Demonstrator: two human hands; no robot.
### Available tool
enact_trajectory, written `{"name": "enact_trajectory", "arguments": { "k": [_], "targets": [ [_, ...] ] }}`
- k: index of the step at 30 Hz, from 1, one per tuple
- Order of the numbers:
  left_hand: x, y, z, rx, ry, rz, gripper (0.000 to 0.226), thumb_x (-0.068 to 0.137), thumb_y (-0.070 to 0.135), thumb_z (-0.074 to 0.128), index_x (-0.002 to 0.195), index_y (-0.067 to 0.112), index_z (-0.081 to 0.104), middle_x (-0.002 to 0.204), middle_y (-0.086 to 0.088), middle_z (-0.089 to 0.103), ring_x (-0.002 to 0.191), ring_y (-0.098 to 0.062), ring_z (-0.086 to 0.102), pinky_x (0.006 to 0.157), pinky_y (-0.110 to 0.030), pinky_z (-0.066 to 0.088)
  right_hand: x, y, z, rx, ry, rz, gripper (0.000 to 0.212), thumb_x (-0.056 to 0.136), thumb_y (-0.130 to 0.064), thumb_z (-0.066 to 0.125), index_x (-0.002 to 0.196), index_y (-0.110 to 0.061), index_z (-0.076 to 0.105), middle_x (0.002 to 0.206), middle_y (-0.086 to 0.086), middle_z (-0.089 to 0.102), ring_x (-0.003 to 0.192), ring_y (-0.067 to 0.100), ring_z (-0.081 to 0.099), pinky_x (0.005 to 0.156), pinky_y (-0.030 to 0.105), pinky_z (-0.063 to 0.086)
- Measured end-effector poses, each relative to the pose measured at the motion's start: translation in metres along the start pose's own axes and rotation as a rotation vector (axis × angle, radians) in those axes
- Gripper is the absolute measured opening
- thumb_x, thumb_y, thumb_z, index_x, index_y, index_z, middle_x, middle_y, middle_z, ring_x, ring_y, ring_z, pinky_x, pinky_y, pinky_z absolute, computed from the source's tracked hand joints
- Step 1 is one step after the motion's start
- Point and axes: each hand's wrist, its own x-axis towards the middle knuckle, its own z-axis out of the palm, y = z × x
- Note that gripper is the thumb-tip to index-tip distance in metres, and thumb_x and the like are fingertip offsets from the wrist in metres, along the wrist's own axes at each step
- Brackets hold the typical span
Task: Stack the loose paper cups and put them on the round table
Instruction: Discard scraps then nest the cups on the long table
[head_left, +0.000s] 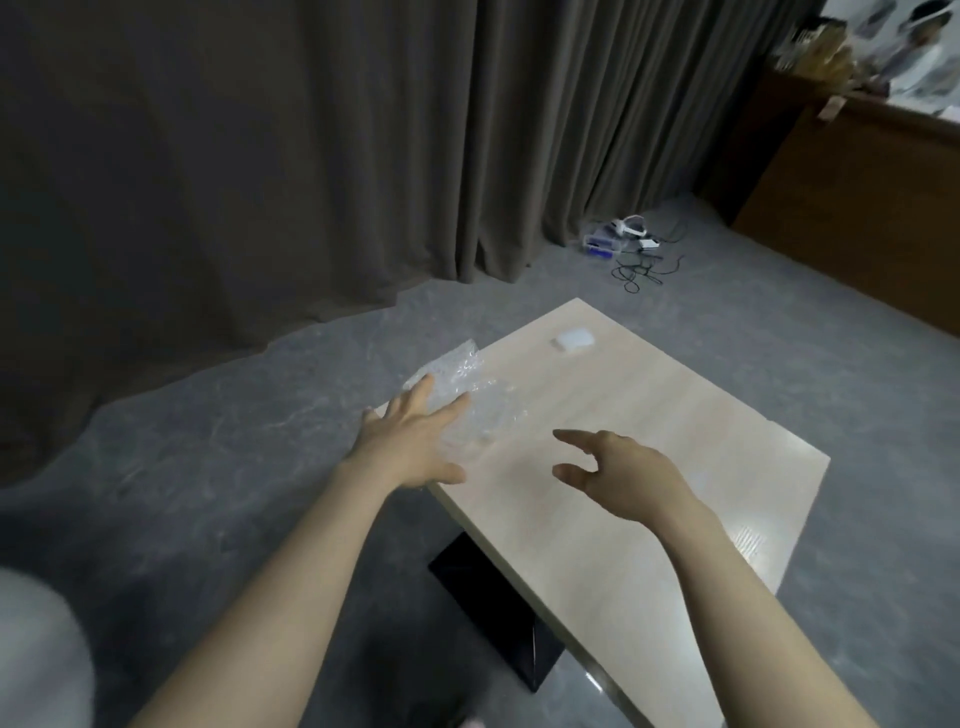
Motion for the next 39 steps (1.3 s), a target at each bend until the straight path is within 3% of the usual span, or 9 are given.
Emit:
{"name": "enact_trajectory", "arguments": {
  "k": [5, 9, 12, 22, 27, 30, 36, 39],
  "targets": [
    [0.088, -0.008, 0.033, -0.088, -0.125, 0.006, 0.110, 0.066, 0.069, 0.069, 0.143, 0.058, -0.009, 0.146, 0.009, -0.046, 0.139, -0.017, -0.035, 0.109, -0.064, -0.009, 0.073, 0.023, 0.005, -0.033, 0.060, -0.074, 0.062, 0.098, -0.043, 0.045, 0.148, -0.047, 0.009, 0.155, 0.001, 0.022, 0.139, 0.019, 0.030, 0.105, 0.038, 0.036],
    [0.140, -0.024, 0.058, -0.044, -0.189, -0.017, 0.115, 0.064, 0.069, 0.070, 0.142, 0.058, -0.014, 0.130, 0.011, -0.060, 0.132, -0.016, -0.046, 0.106, -0.069, -0.008, 0.127, 0.036, 0.017, -0.086, 0.081, -0.094, 0.072, 0.097, -0.039, 0.047, 0.148, -0.047, -0.003, 0.160, 0.004, 0.001, 0.143, 0.023, 0.016, 0.103, 0.040, 0.039],
    [0.176, -0.032, 0.069, 0.044, -0.178, 0.043, 0.114, 0.064, 0.074, 0.065, 0.142, 0.057, -0.016, 0.130, 0.010, -0.062, 0.124, -0.014, -0.052, 0.105, -0.070, -0.011, 0.169, 0.045, 0.021, -0.134, 0.037, -0.060, 0.076, 0.097, -0.040, 0.048, 0.148, -0.045, -0.009, 0.160, 0.005, -0.010, 0.145, 0.025, 0.009, 0.105, 0.041, 0.037],
    [0.314, -0.049, 0.059, 0.213, -0.226, 0.252, 0.110, 0.062, 0.080, 0.059, 0.144, 0.056, -0.010, 0.135, 0.008, -0.056, 0.138, -0.021, -0.038, 0.105, -0.074, -0.006, 0.304, 0.065, 0.014, -0.118, -0.090, 0.147, 0.077, 0.097, -0.039, 0.049, 0.148, -0.046, -0.008, 0.158, 0.003, -0.023, 0.147, 0.030, -0.008, 0.114, 0.052, 0.023],
    [0.364, -0.037, 0.051, 0.295, -0.341, 0.397, 0.095, 0.074, 0.073, 0.057, 0.146, 0.055, -0.001, 0.154, 0.001, -0.035, 0.142, -0.028, -0.031, 0.104, -0.075, -0.006, 0.362, 0.083, 0.011, -0.060, -0.133, 0.264, 0.073, 0.097, -0.041, 0.048, 0.147, -0.049, -0.005, 0.158, 0.004, -0.022, 0.147, 0.033, -0.010, 0.113, 0.057, 0.023],
    [0.375, -0.040, 0.057, 0.319, -0.407, 0.483, 0.087, 0.082, 0.060, 0.057, 0.146, 0.055, -0.001, 0.154, -0.002, -0.034, 0.141, -0.031, -0.032, 0.104, -0.076, -0.003, 0.392, 0.092, 0.015, 0.015, -0.165, 0.349, 0.070, 0.098, -0.041, 0.046, 0.147, -0.051, -0.003, 0.159, 0.003, -0.022, 0.147, 0.036, -0.007, 0.110, 0.053, 0.031],
    [0.388, -0.044, 0.054, 0.313, -0.491, 0.545, 0.078, 0.090, 0.042, 0.055, 0.147, 0.053, 0.003, 0.152, -0.001, -0.038, 0.140, -0.035, -0.032, 0.107, -0.074, 0.007, 0.429, 0.101, 0.031, 0.014, -0.189, 0.431, 0.066, 0.096, -0.052, 0.041, 0.148, -0.049, -0.001, 0.158, 0.003, -0.025, 0.138, 0.038, 0.025, 0.101, 0.044, 0.043],
    [0.390, -0.042, 0.049, 0.309, -0.501, 0.553, 0.075, 0.092, 0.030, 0.051, 0.147, 0.052, 0.006, 0.154, -0.001, -0.035, 0.142, -0.038, -0.027, 0.109, -0.066, 0.023, 0.436, 0.104, 0.038, -0.006, -0.197, 0.434, 0.060, 0.096, -0.055, 0.037, 0.148, -0.048, 0.007, 0.159, -0.001, -0.021, 0.138, 0.034, 0.025, 0.098, 0.046, 0.045]
  ]
}}
